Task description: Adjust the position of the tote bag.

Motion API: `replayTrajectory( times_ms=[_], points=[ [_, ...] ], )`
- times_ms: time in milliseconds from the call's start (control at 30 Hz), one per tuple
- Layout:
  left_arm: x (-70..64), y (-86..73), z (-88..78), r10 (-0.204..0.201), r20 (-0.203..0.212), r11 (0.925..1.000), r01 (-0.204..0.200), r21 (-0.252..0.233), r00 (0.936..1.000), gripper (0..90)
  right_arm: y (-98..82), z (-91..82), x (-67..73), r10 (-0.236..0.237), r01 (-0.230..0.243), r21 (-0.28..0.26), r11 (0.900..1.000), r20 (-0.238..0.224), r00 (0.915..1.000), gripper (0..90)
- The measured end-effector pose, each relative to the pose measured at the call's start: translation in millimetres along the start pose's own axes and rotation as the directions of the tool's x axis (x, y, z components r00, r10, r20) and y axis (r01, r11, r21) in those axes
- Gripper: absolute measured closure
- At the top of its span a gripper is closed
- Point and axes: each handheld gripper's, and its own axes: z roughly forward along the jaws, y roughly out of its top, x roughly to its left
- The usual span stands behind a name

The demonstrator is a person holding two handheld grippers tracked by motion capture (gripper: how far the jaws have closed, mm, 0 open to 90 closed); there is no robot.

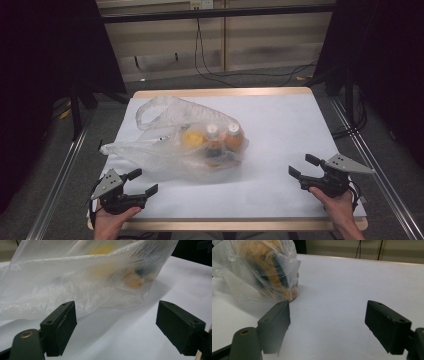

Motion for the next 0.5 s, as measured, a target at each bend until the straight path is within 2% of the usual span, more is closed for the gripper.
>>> replayTrajectory(
  times_ms=[200,267,500],
  points=[
    [1.6,0.1,-0.3,-0.003,0.004,1.0,0.003,0.007,1.0,19.3,1.0,1.3,-0.4,0.005,-0.004,0.028,1.0,-0.016,0.9999,25.9],
    [2.1,0.2,-1.4,-0.021,0.007,0.9997,0.021,0.008,0.9998,21.1,1.5,2.6,1.5,0.007,-0.006,0.036,0.999,-0.034,0.9994,28.9],
    [3.9,0.7,-5.9,-0.034,0.004,0.9994,0.034,0.006,0.9994,26.6,4.1,8.1,8.7,-0.009,0.013,0.053,0.999,-0.078,0.9969,35.1]
  ],
)
